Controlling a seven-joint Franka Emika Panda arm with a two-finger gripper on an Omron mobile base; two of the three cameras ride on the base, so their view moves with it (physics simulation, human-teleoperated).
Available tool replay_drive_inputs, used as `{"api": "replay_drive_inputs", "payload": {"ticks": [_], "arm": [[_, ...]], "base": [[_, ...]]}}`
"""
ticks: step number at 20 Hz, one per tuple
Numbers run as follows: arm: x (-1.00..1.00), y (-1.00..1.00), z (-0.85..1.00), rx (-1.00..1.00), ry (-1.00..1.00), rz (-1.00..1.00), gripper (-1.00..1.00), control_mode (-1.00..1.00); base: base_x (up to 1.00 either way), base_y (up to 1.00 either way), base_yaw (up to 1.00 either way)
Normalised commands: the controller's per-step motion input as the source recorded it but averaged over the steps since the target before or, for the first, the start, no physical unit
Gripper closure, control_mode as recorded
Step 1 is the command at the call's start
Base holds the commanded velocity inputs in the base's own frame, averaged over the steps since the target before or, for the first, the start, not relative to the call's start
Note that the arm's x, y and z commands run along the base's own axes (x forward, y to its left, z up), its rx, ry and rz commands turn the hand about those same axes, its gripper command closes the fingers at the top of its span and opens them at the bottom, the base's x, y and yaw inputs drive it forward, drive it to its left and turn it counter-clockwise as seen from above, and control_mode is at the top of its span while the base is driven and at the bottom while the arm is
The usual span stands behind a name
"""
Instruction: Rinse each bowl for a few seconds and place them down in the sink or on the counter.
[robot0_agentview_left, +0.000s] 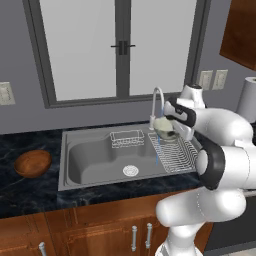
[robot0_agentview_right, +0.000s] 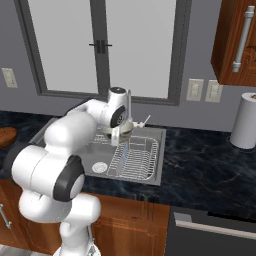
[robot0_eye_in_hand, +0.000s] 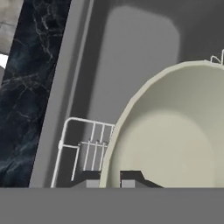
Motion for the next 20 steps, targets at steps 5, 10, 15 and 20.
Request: {"api": "replay_drive_inputs", "payload": {"ticks": [5, 10, 15, 20], "arm": [[0.27, 0.0, -0.08, 0.09, 0.0, 0.07, 1.0, -1.0], [0.26, -0.01, -0.08, 0.09, 0.0, 0.07, 1.0, -1.0], [0.35, -0.07, -0.07, 0.07, 0.0, 0.07, 1.0, -1.0], [0.39, -0.09, -0.06, 0.05, 0.0, 0.06, 1.0, -1.0]], "base": [[0.0, 0.0, 0.0], [0.0, 0.0, 0.0], [0.0, 0.0, 0.0], [0.0, 0.0, 0.0]]}}
